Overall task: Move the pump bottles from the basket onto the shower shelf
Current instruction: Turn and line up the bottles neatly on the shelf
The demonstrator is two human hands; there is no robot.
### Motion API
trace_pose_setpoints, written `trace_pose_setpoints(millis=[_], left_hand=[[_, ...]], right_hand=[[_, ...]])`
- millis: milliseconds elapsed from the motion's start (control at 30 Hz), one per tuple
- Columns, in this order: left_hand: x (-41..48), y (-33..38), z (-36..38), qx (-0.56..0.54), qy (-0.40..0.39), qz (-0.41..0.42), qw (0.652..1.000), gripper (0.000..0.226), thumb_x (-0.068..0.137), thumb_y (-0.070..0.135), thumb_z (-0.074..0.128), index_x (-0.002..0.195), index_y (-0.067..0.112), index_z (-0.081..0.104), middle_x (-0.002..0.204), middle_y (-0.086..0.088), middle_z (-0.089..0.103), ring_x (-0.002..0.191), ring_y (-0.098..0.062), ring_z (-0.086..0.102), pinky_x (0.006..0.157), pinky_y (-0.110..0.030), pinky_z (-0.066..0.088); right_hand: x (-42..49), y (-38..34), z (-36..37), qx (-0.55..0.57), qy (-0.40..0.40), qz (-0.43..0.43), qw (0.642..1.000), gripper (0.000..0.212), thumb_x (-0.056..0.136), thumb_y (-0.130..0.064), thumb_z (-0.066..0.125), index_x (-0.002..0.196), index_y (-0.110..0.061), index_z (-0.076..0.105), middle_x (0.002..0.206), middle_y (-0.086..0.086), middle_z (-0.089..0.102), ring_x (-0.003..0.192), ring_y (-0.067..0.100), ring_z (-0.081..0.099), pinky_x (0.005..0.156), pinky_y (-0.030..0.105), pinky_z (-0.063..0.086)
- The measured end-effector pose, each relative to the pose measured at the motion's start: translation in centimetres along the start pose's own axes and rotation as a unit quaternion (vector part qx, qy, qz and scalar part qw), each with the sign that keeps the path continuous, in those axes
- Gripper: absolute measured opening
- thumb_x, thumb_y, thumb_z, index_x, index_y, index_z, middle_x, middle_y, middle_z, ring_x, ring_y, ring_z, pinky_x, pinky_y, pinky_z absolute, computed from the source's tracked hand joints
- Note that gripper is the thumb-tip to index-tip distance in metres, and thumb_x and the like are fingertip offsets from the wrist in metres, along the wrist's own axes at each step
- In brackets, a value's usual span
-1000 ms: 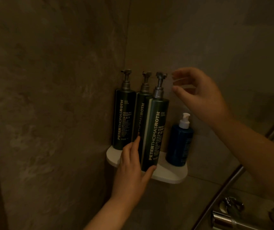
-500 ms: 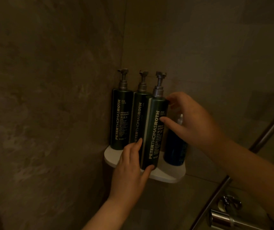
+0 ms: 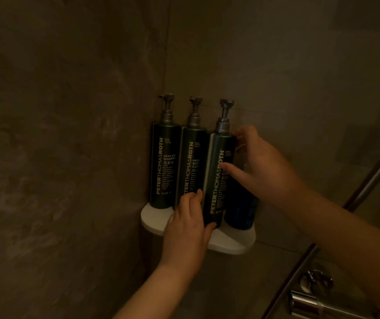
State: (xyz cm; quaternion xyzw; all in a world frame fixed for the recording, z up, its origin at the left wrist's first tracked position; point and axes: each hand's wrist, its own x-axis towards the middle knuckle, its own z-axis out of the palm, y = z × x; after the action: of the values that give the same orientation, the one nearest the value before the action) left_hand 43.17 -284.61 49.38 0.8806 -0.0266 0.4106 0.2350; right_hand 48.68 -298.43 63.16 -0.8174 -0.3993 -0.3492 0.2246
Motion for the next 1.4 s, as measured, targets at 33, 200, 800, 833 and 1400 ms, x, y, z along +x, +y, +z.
trace_pose_setpoints(millis=[33,200,800,833,1400], left_hand=[[0.0,0.0,0.1,-0.003,-0.002,0.0,1.0,0.073,0.08,0.027,0.071,0.139,0.009,0.033,0.131,-0.006,0.042,0.113,-0.018,0.05,0.089,-0.031,0.048],[0.5,-0.1,0.3,-0.036,-0.006,-0.011,0.999,0.068,0.081,0.026,0.069,0.137,0.016,0.031,0.128,0.002,0.038,0.111,-0.012,0.049,0.084,-0.023,0.047],[1.9,0.7,0.7,-0.006,-0.006,-0.064,0.998,0.056,0.081,0.021,0.068,0.126,0.021,0.035,0.125,0.002,0.043,0.092,-0.012,0.058,0.061,-0.025,0.046],[1.9,0.6,0.7,-0.002,-0.007,-0.064,0.998,0.055,0.081,0.021,0.068,0.125,0.021,0.036,0.124,0.003,0.043,0.092,-0.011,0.057,0.061,-0.024,0.044],[0.7,3.7,1.2,-0.02,-0.024,-0.002,0.999,0.038,0.088,0.032,0.057,0.123,0.027,0.043,0.115,0.012,0.046,0.098,0.002,0.046,0.069,-0.007,0.038]], right_hand=[[0.0,0.1,0.1,-0.004,-0.002,0.002,1.0,0.055,0.078,-0.041,0.068,0.121,-0.024,0.037,0.104,-0.014,0.051,0.092,0.0,0.051,0.064,0.008,0.035],[0.1,0.7,0.3,-0.01,0.006,0.006,1.0,0.057,0.078,-0.041,0.069,0.122,-0.021,0.037,0.112,-0.003,0.06,0.097,0.007,0.055,0.071,0.023,0.046],[1.0,2.5,1.1,0.034,0.004,-0.005,0.999,0.053,0.08,-0.038,0.067,0.12,-0.023,0.038,0.108,-0.003,0.062,0.093,0.011,0.06,0.071,0.037,0.055],[1.1,2.5,1.1,0.036,0.0,-0.006,0.999,0.053,0.08,-0.04,0.067,0.121,-0.024,0.037,0.109,-0.003,0.062,0.094,0.011,0.06,0.071,0.036,0.054],[-0.8,7.1,-1.7,0.085,-0.079,0.009,0.993,0.024,0.093,-0.016,0.051,0.113,-0.023,0.062,0.105,-0.003,0.063,0.096,0.013,0.058,0.081,0.031,0.048]])
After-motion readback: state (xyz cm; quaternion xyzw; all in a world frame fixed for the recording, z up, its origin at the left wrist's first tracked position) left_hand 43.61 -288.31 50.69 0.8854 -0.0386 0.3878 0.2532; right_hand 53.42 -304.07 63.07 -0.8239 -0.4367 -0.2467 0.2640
